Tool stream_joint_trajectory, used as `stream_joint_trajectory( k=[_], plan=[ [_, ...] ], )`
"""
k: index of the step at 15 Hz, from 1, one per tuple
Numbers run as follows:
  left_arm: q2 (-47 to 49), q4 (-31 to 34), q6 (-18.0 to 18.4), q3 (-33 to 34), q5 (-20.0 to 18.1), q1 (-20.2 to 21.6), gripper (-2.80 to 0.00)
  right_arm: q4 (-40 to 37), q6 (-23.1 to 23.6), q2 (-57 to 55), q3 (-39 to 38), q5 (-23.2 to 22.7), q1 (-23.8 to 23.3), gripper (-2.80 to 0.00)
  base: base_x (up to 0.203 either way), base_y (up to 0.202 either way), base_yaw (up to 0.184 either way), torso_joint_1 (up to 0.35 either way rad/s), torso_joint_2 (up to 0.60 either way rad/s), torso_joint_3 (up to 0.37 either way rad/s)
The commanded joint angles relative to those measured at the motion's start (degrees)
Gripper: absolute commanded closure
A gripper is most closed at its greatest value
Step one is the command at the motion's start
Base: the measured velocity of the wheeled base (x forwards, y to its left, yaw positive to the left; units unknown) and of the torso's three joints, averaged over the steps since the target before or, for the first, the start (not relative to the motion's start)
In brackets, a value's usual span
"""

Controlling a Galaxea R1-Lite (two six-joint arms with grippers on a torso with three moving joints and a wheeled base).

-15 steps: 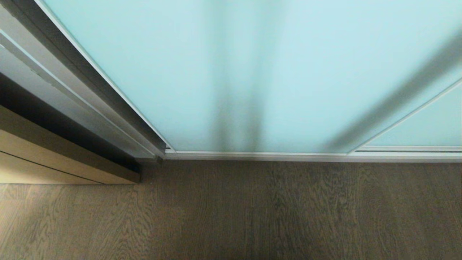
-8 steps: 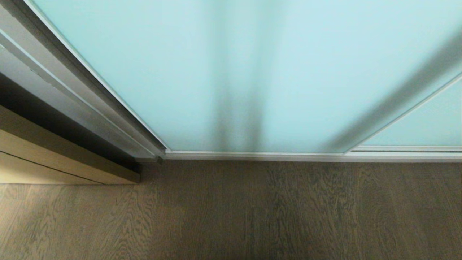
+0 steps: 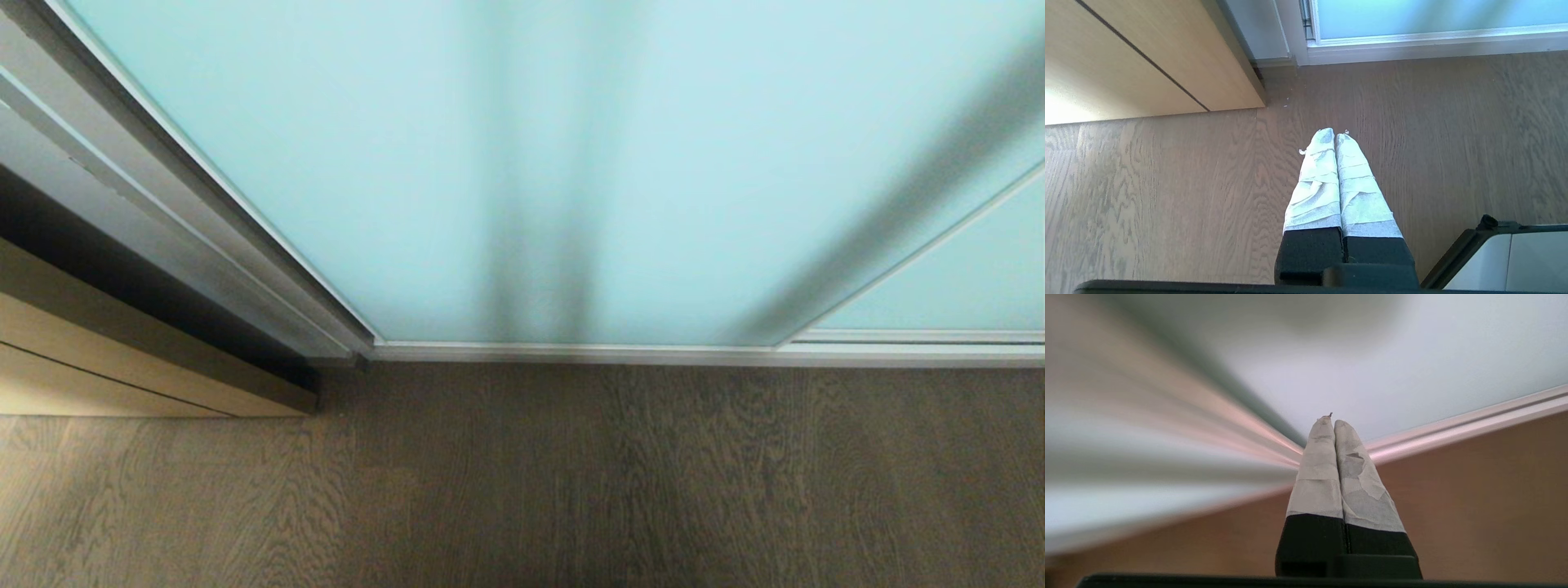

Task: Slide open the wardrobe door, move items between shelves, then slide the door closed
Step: Close the door

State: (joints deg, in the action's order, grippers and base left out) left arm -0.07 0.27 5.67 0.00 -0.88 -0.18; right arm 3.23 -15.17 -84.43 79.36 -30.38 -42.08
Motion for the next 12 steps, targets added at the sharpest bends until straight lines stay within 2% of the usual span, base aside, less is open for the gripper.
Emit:
stream_joint_trajectory(
  k=[1,4,7,10,12],
  plan=[
    [0.07,0.0,0.04,0.09,0.0,0.01,0.0,0.46,7.19,9.93,-6.05,2.63,-0.11,0.0,0.0,0.0,0.0,0.0,0.0,0.0],
    [0.07,0.0,0.04,0.09,0.0,0.01,0.0,2.49,15.29,20.65,-16.4,10.85,-0.87,0.0,0.0,0.0,0.0,0.0,0.0,0.0],
    [0.07,0.0,0.04,0.09,0.0,0.01,0.0,6.59,20.54,28.58,-23.3,24.19,0.76,0.0,0.0,0.0,0.0,0.0,0.0,0.0],
    [0.07,0.0,0.04,0.09,0.0,0.01,0.0,6.89,21.08,35.69,-27.89,36.05,9.16,0.0,0.0,0.0,0.0,0.0,0.0,0.0],
    [0.07,0.0,0.04,0.09,0.0,0.01,0.0,6.08,22.16,42.83,-33.26,44.07,19.53,0.0,0.0,0.0,0.0,0.0,0.0,0.0]
  ],
)
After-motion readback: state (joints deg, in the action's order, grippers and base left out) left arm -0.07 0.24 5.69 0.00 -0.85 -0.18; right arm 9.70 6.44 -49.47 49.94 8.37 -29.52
